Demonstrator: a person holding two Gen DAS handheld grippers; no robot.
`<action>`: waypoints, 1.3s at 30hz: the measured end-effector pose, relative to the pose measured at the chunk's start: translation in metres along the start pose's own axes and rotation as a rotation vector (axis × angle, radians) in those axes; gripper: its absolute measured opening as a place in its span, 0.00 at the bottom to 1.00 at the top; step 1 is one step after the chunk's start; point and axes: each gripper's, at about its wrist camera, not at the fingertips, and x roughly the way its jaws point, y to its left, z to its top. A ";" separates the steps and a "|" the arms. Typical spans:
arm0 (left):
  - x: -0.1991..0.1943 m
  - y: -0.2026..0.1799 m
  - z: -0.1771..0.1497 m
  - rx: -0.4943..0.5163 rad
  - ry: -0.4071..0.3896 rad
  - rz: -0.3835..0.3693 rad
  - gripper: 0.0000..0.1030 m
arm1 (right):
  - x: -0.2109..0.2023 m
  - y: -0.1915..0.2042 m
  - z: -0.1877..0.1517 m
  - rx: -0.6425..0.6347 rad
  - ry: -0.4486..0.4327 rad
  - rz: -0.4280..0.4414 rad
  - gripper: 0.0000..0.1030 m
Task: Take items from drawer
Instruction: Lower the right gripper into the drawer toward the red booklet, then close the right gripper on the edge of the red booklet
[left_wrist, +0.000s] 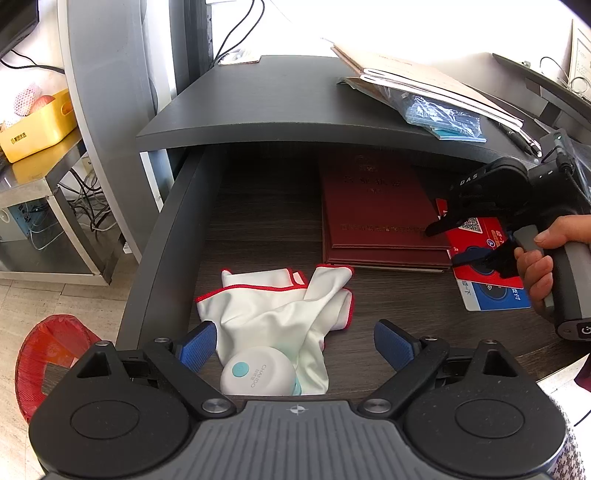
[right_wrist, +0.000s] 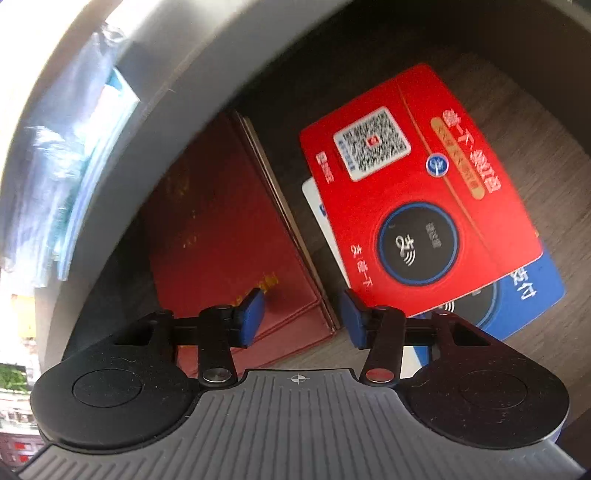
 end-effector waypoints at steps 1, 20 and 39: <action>0.000 0.000 0.000 0.000 0.001 0.000 0.90 | -0.001 0.000 0.000 0.002 -0.004 0.007 0.41; 0.001 0.000 0.000 0.001 0.001 0.004 0.90 | -0.027 -0.029 -0.023 0.369 -0.025 0.455 0.25; 0.003 0.011 0.006 -0.062 -0.002 -0.019 0.84 | -0.001 0.040 -0.025 0.109 0.120 0.268 0.38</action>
